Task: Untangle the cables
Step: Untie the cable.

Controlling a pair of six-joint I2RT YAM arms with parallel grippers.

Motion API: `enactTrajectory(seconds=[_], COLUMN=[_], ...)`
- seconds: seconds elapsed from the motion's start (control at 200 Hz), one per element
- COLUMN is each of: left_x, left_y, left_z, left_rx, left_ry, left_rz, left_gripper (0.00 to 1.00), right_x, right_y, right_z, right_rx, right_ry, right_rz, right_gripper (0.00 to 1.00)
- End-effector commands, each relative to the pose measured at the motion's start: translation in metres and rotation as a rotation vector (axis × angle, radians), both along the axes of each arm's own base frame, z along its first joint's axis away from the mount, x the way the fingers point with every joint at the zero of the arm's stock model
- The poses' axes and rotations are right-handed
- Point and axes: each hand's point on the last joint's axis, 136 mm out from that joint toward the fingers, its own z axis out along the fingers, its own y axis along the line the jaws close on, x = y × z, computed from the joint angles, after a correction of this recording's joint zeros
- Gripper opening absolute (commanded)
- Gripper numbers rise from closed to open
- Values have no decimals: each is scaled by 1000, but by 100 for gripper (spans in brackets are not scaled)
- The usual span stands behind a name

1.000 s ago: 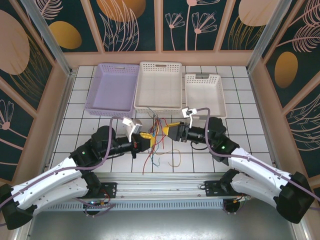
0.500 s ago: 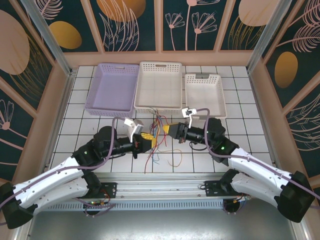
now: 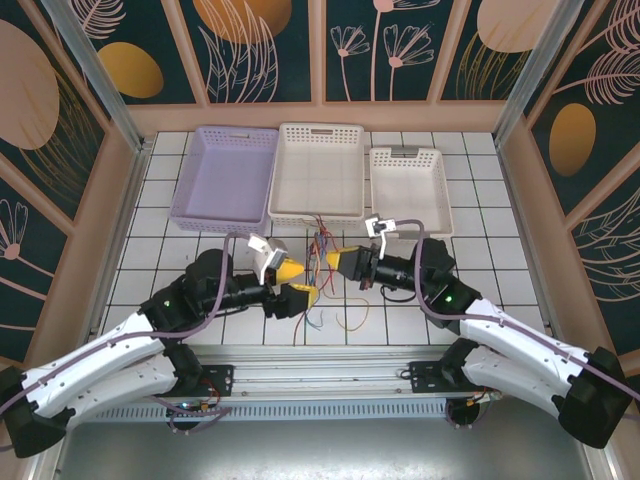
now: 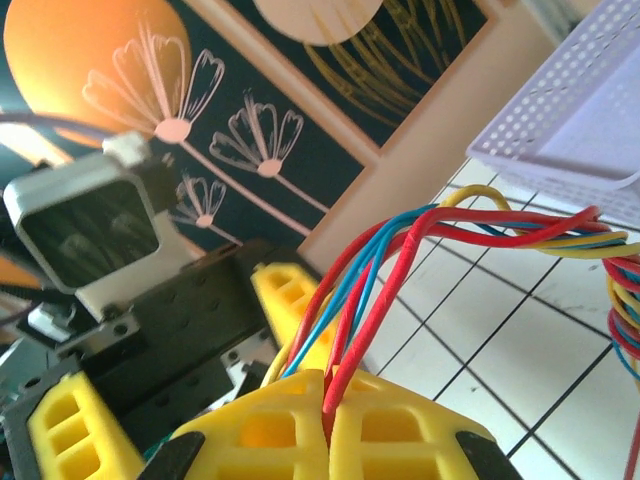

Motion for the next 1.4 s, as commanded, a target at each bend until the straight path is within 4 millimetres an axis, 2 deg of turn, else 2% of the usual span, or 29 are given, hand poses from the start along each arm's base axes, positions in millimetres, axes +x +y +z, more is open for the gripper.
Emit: enactTrajectory(seconds=[0.0, 0.085, 0.185, 0.345, 0.46, 0.636, 0.816, 0.906, 1.076, 1.171, 1.321, 1.396], left_x=[13, 19, 21, 22, 21, 19, 19, 21, 25, 29, 31, 37], left_y=[-1, -2, -3, 3, 10, 22, 35, 45, 67, 77, 83, 94], left_z=[1, 1, 2, 7, 14, 17, 18, 21, 26, 26, 21, 17], left_rx=[57, 69, 71, 66, 52, 56, 71, 80, 112, 142, 186, 239], left_ry=[-32, -38, -41, -50, -65, -78, -87, -100, -125, -134, -135, -142], left_rz=[46, 65, 72, 100, 123, 150, 192, 232, 322, 365, 388, 444], left_gripper=[76, 74, 64, 34, 0, 0, 0, 0, 0, 0, 0, 0], right_x=[-18, -21, -22, -15, 0, 16, 26, 36, 62, 70, 74, 78], right_y=[9, 11, 10, 8, 0, -19, -42, -60, -107, -125, -135, -149], right_z=[26, 25, 24, 16, 2, -17, -25, -30, -44, -44, -33, -28], right_rx=[15, 1, -4, -45, -107, -165, -187, -203, -233, -228, -211, -240], right_ry=[-109, -117, -117, -101, -73, -35, -8, 22, 121, 148, 138, 139], right_rz=[81, 86, 81, 39, -62, -184, -274, -349, -543, -603, -630, -709], right_gripper=[0, 0, 0, 0, 0, 0, 0, 0, 0, 0, 0, 0])
